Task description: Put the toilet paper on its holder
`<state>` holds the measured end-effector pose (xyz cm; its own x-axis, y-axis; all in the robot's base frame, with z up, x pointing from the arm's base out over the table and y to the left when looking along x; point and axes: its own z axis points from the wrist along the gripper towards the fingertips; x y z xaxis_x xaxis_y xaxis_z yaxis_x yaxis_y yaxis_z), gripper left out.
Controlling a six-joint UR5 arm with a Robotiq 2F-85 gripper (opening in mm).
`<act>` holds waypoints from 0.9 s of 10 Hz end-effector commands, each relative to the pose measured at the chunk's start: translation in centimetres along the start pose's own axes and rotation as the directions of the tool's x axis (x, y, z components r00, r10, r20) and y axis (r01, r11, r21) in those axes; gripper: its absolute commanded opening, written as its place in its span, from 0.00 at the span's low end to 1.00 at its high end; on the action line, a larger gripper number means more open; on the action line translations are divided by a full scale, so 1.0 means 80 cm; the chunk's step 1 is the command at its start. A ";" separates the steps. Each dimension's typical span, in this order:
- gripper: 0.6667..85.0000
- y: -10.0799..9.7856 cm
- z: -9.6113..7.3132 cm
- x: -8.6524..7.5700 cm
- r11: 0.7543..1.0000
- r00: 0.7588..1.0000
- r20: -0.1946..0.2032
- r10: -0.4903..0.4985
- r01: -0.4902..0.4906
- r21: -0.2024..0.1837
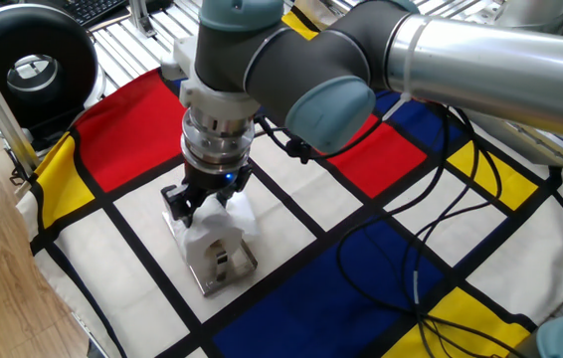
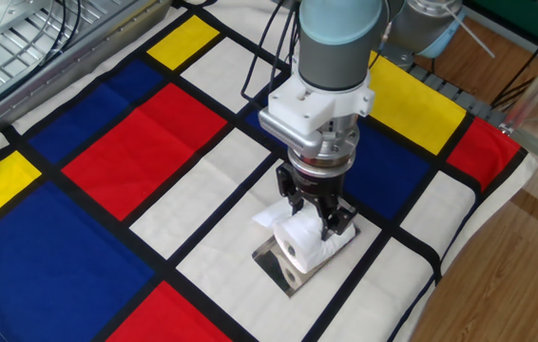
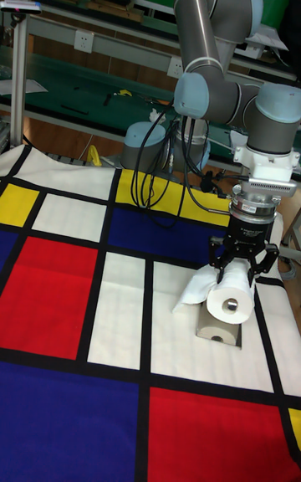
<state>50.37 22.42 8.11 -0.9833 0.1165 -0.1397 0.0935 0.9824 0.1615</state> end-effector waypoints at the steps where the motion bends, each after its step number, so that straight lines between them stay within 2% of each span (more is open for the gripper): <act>1: 0.01 0.009 0.002 0.004 1.000 1.000 0.003 0.019 -0.019 -0.004; 3: 0.01 0.006 0.001 0.004 1.000 1.000 -0.004 0.009 -0.009 0.002; 4: 0.13 0.010 0.001 0.003 1.000 1.000 -0.009 -0.017 0.017 -0.022; 5: 0.46 0.014 0.000 0.001 0.998 0.999 -0.009 -0.041 0.041 -0.044; 6: 0.57 0.015 0.000 0.001 0.998 0.999 -0.008 -0.047 0.047 -0.045; 7: 0.62 0.016 0.000 0.001 0.998 0.999 -0.010 -0.048 0.048 -0.047; 9: 0.64 0.018 -0.001 0.000 0.996 0.998 -0.008 -0.062 0.061 -0.058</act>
<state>50.34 23.42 8.12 -0.9879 0.0650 -0.1407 0.0381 0.9819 0.1856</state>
